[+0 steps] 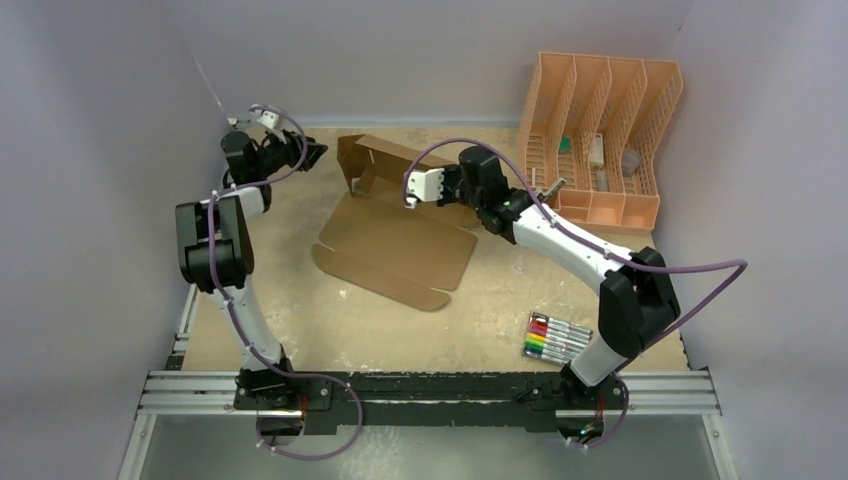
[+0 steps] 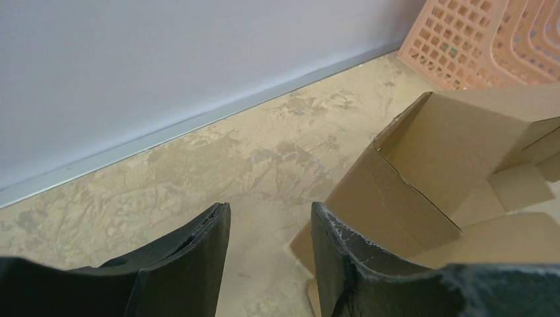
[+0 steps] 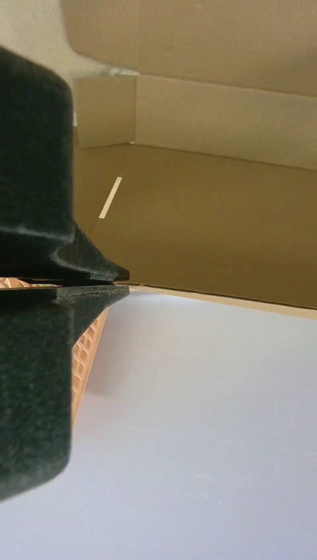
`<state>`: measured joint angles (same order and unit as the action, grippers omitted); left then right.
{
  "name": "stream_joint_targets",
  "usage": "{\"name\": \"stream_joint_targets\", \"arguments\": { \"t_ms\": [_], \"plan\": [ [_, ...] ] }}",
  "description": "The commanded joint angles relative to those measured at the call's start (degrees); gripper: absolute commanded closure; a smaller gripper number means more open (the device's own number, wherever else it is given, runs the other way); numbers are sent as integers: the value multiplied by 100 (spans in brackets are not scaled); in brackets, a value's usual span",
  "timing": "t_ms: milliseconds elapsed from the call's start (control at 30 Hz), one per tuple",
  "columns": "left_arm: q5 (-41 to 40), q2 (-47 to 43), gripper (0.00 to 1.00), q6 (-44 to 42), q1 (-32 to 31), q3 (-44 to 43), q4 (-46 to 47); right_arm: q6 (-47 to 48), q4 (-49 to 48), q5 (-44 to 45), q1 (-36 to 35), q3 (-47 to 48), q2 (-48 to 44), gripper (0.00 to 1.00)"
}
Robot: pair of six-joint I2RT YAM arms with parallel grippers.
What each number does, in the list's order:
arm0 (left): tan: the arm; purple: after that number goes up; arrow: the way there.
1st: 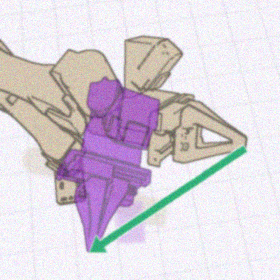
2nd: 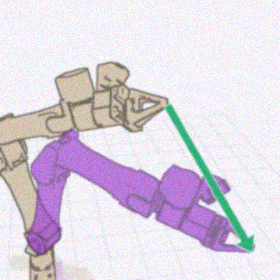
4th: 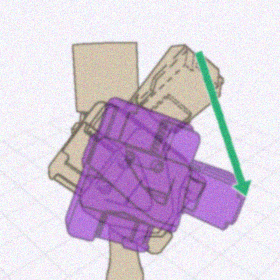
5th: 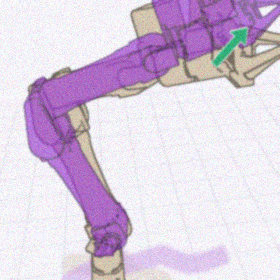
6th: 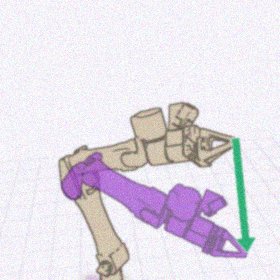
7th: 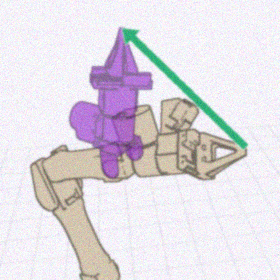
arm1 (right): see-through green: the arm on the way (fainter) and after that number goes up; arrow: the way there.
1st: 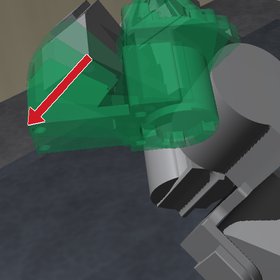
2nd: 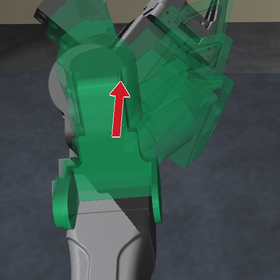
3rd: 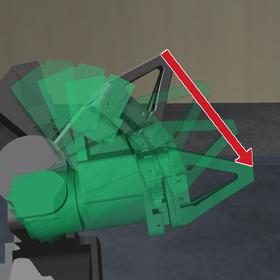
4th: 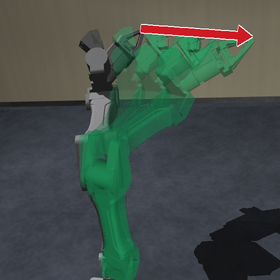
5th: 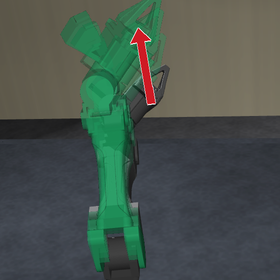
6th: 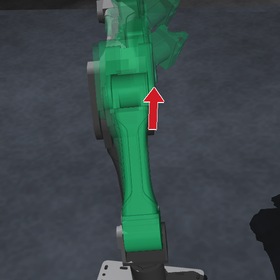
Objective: Fold the paper box
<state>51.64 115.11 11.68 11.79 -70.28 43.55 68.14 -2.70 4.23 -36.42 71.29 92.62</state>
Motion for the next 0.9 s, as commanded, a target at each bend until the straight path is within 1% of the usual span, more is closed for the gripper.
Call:
{"name": "stream_joint_targets", "arguments": {
  "t_ms": [0, 133, 300, 367, 500, 567, 733, 867],
  "plan": [
    [158, 313, 52, -854, -176, -453, -426, -36, 583, -301, -45, 261, -34, 100],
    [342, 584, 52, -967, -328, -612, -451, -37, 714, -274, -56, 272, -26, 100],
    [683, 720, 53, -940, -558, -555, -295, -23, 816, -242, -57, 314, 74, 100],
    [745, 672, 53, -619, -619, -349, 138, -3, 827, -208, -54, 339, 112, 100],
    [881, 631, 55, 700, -681, -2, 1782, 24, 791, -158, -56, 363, 174, 100],
    [893, 642, 55, 1068, -722, 100, 2384, 37, 776, -148, -55, 389, 201, 100],
    [867, 793, 57, 1152, -905, 31, 2474, 156, 819, -231, -52, 500, 276, 100],
    [863, 868, 57, 1336, -994, 64, 2719, 222, 841, -227, -58, 535, 347, 100]
  ]
}}
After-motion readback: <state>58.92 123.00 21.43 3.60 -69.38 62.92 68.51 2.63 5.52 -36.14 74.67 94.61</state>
